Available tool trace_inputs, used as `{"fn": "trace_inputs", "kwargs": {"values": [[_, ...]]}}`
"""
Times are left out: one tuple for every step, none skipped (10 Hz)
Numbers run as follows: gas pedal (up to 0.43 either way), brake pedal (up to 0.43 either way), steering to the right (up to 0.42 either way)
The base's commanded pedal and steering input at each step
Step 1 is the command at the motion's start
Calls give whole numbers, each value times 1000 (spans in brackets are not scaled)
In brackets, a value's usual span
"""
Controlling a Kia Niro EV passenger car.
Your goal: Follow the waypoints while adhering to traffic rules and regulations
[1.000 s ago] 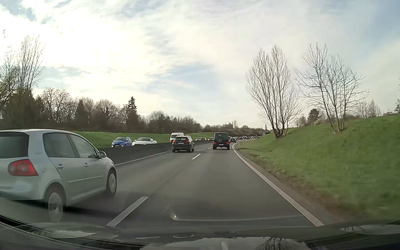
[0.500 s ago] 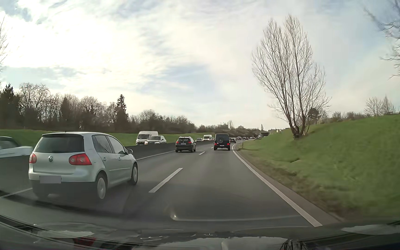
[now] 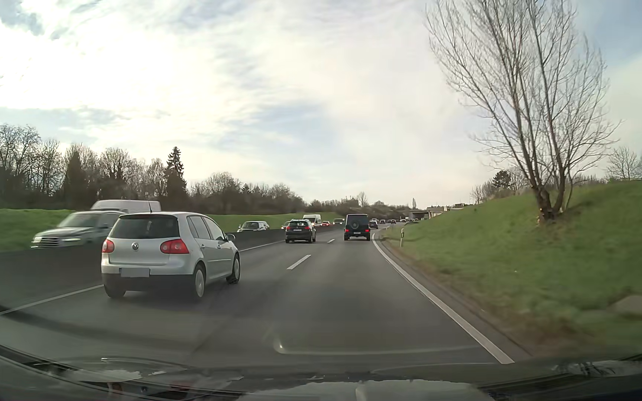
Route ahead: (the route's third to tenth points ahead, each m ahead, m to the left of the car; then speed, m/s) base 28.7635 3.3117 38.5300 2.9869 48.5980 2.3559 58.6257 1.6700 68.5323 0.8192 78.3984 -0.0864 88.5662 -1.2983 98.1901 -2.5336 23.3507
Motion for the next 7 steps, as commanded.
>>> {"fn": "trace_inputs", "kwargs": {"values": [[319, 0, 7], [319, 0, 7], [319, 0, 7], [319, 0, 7], [319, 0, 8], [319, 0, 7], [319, 0, 8]]}}
